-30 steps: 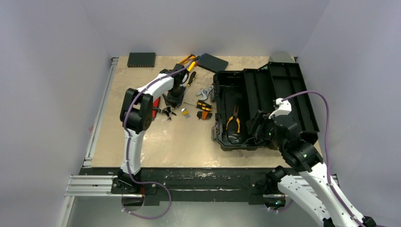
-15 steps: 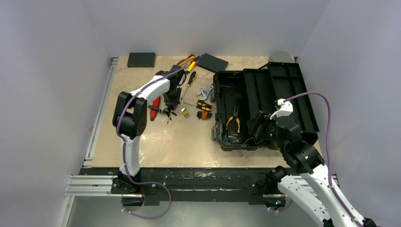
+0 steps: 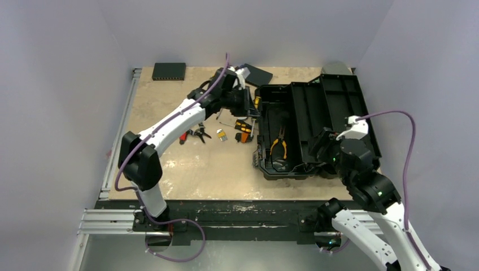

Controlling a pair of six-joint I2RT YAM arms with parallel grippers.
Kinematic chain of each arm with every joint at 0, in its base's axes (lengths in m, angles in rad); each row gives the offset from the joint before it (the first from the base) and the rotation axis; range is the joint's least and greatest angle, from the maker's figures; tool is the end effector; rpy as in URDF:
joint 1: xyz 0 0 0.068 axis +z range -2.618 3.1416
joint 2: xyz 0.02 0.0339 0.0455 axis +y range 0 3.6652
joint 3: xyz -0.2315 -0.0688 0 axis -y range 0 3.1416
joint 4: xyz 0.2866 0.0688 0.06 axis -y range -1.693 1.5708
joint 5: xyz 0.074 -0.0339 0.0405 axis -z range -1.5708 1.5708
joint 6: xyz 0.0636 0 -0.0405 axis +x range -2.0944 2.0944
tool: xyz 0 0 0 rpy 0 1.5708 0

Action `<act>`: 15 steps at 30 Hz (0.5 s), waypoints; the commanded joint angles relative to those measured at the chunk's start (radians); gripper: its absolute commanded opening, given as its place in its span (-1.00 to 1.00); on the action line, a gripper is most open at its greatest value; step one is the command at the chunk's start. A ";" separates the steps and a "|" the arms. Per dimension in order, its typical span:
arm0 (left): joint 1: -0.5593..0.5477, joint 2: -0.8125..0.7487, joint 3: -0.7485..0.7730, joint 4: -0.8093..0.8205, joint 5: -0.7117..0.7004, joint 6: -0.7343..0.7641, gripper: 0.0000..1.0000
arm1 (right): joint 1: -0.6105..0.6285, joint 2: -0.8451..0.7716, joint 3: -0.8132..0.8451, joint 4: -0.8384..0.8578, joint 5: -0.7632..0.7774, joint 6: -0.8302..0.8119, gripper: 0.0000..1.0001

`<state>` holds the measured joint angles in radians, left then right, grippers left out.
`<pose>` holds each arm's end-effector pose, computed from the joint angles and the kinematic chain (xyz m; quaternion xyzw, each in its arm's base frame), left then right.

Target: Pack the tool kit

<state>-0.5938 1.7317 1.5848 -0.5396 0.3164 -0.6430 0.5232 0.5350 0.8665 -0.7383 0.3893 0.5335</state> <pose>0.3647 -0.2701 0.2742 0.0454 0.8939 -0.3610 0.2617 0.1804 0.0762 0.3290 0.1105 0.8190 0.1323 0.5472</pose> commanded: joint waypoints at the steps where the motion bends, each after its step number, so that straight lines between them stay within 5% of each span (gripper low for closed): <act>1: -0.062 0.099 0.086 0.232 0.155 -0.224 -1.00 | 0.000 0.010 0.153 -0.068 0.174 -0.006 0.34; 15: -0.178 0.388 0.351 0.605 0.107 -0.625 -1.00 | 0.001 -0.038 0.160 -0.054 0.241 -0.035 0.36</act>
<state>-0.7582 2.0796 1.8328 -0.1173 0.4316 -1.1145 0.5232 0.5022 1.0344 -0.8009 0.6029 0.4973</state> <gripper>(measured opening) 0.160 0.678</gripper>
